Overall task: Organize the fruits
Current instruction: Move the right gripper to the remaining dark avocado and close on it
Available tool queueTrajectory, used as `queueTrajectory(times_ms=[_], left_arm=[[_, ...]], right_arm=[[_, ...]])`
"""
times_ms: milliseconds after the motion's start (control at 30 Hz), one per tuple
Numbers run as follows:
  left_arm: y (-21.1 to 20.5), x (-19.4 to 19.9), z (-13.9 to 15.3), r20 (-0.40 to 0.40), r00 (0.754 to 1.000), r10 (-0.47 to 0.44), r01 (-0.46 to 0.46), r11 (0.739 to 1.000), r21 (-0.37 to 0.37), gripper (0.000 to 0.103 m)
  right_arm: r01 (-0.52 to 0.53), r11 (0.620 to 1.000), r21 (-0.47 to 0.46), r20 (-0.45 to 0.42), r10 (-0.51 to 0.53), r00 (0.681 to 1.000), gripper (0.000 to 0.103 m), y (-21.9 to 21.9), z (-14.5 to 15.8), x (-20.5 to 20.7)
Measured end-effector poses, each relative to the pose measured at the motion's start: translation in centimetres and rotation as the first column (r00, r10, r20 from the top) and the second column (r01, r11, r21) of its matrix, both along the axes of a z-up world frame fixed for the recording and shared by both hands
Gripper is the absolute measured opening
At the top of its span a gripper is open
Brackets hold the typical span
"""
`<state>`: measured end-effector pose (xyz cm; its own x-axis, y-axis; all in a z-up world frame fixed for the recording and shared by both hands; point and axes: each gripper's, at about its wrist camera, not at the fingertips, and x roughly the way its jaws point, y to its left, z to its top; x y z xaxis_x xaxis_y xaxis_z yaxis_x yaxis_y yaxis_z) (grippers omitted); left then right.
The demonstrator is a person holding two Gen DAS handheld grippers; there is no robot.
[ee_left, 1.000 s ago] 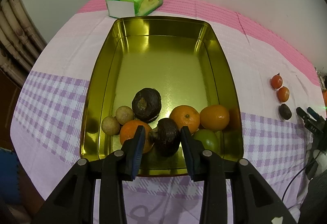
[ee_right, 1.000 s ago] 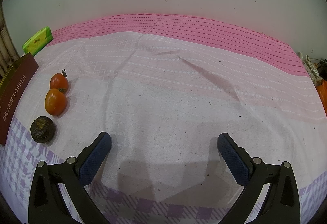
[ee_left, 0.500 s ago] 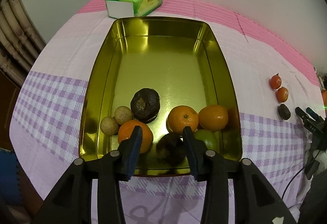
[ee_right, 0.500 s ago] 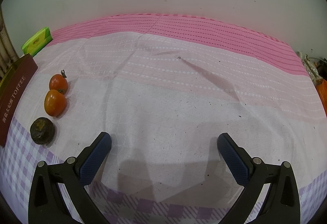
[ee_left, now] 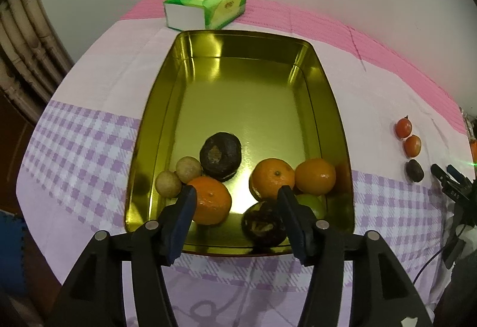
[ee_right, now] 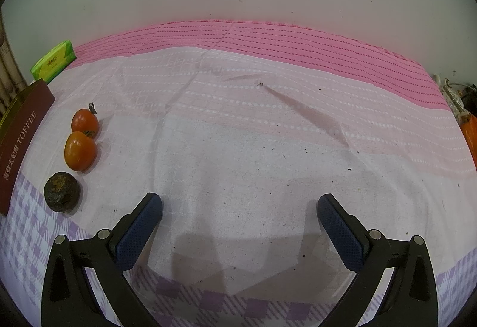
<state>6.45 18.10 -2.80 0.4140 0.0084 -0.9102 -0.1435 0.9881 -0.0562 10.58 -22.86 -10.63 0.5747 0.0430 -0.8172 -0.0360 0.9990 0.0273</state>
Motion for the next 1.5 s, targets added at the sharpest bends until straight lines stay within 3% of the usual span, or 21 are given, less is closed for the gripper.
queueTrajectory(times_ms=[233, 533, 700, 1000, 1133, 1367, 1500], left_arm=[[0.6, -0.7, 1.2, 0.043, 0.999, 0.006, -0.005, 1.0, -0.018, 0.059], [1.6, -1.9, 2.4, 0.055, 0.998, 0.012, -0.009, 0.999, -0.051, 0.059], [2.3, -2.7, 3.1, 0.064, 0.998, 0.025, -0.024, 0.999, -0.025, 0.067], [3.5, -3.7, 3.3, 0.079, 0.996, 0.05, -0.05, 0.999, 0.004, 0.072], [3.9, -3.8, 3.3, 0.094, 0.993, 0.072, -0.074, 0.997, 0.02, 0.077], [4.9, -3.9, 3.3, 0.103, 0.989, 0.11, -0.11, 0.994, -0.005, 0.085], [5.2, -3.9, 3.3, 0.105, 0.987, 0.125, -0.124, 0.992, -0.014, 0.087]], right_arm=[[0.001, 1.0, 0.0, -0.004, -0.001, 1.0, 0.103, -0.1, 0.0, 0.1], [0.013, 1.0, -0.002, -0.014, -0.013, 1.0, 0.103, 0.1, 0.1, 0.2], [0.025, 1.0, -0.003, -0.02, -0.025, 0.999, 0.103, 0.2, 0.1, 0.2], [0.04, 0.999, 0.023, -0.055, -0.039, 0.998, 0.103, 0.7, 0.5, 0.0], [0.06, 0.996, 0.065, 0.016, -0.061, 0.998, 0.103, 1.3, 2.7, -0.8], [-0.088, 0.995, 0.052, 0.097, 0.082, 0.992, 0.101, 5.9, 6.6, -2.0], [-0.164, 0.986, 0.04, 0.06, 0.162, 0.985, 0.086, 9.0, 6.4, -2.2]])
